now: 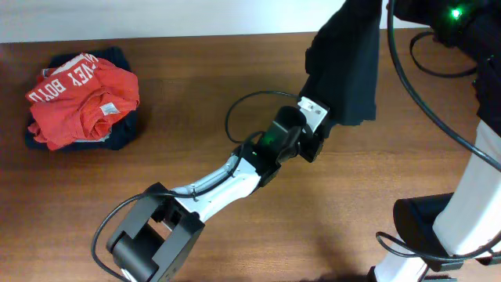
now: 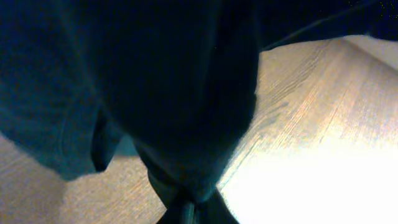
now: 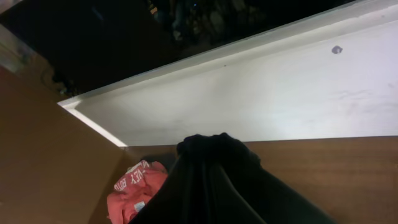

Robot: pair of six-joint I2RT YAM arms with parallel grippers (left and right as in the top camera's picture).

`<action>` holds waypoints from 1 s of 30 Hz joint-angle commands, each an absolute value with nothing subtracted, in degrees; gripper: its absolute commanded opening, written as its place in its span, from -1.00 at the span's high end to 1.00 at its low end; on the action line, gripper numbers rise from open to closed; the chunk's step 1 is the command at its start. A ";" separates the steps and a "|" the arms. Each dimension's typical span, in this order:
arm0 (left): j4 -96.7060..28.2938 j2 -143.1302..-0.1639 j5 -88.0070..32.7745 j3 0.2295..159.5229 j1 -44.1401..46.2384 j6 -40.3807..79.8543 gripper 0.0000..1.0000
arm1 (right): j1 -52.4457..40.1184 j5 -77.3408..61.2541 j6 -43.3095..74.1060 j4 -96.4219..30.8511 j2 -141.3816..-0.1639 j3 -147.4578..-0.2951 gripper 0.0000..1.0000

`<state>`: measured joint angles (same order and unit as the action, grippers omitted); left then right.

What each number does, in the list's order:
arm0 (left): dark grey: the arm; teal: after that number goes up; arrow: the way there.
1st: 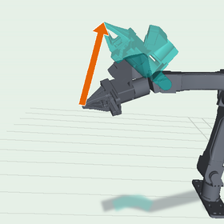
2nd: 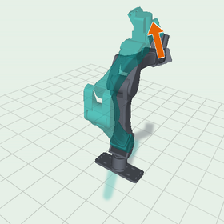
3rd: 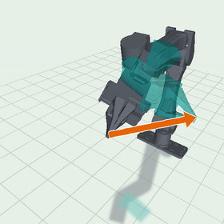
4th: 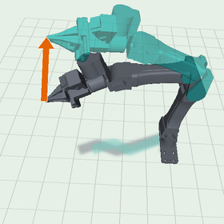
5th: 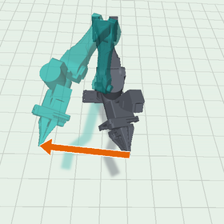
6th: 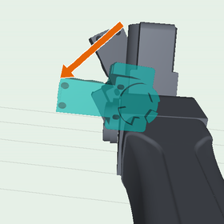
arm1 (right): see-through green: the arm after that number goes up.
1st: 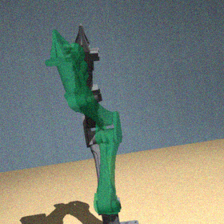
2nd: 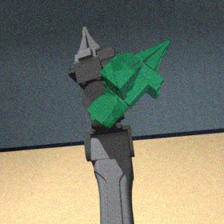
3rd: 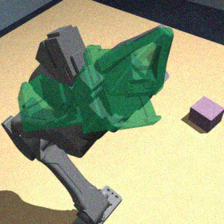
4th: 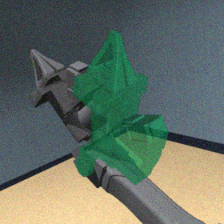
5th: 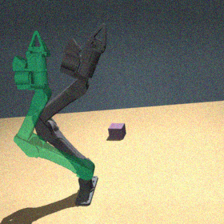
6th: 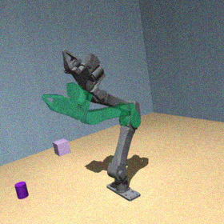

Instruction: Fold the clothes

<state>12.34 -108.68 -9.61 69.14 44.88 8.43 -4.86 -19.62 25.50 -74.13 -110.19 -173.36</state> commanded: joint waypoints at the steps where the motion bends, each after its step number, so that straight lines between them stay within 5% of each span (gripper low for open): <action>1: 13.08 -108.88 -9.61 69.80 44.91 9.63 0.99 | -5.21 -20.38 25.34 -73.87 -109.95 -173.84 0.92; 10: 9.04 -106.39 -7.97 69.80 41.21 9.61 0.99 | -5.10 -19.59 22.72 -76.27 -109.95 -173.84 0.92; 19: -5.21 -91.07 -4.47 69.80 26.44 6.85 0.99 | -1.93 -16.73 22.50 -77.47 -109.95 -173.84 0.92; 30: -6.76 -74.17 -0.62 69.80 18.48 1.61 0.98 | 4.64 -14.57 16.12 -84.40 -109.95 -173.84 0.92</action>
